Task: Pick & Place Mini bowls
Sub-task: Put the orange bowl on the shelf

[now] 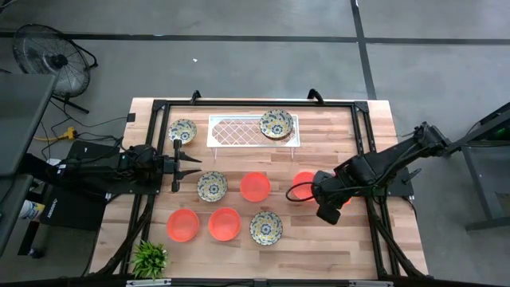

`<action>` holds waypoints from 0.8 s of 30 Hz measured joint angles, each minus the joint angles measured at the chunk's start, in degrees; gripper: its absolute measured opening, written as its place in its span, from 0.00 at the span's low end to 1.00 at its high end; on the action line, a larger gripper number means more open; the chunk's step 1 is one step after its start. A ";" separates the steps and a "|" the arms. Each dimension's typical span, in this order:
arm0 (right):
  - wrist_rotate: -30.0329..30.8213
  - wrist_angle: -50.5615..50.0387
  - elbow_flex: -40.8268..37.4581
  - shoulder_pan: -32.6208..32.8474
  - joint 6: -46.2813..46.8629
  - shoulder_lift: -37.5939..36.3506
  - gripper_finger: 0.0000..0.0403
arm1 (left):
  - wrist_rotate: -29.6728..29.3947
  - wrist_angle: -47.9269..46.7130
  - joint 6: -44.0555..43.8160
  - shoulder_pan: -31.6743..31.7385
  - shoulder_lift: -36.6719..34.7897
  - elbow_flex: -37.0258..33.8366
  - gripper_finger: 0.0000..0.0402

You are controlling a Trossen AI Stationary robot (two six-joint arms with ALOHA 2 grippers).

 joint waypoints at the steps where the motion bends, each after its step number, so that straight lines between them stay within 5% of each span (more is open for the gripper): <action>1: -0.04 0.71 0.00 0.00 -1.01 0.06 0.00 | -0.02 0.00 0.00 0.00 0.00 0.00 0.33; 15: -3.88 13.54 0.66 0.10 -7.06 8.71 0.00 | -0.17 2.25 0.00 0.02 -0.02 -0.22 0.33; 24: 0.05 12.21 13.97 0.15 -13.93 17.10 0.00 | -0.15 2.25 0.00 0.00 0.00 -0.22 0.33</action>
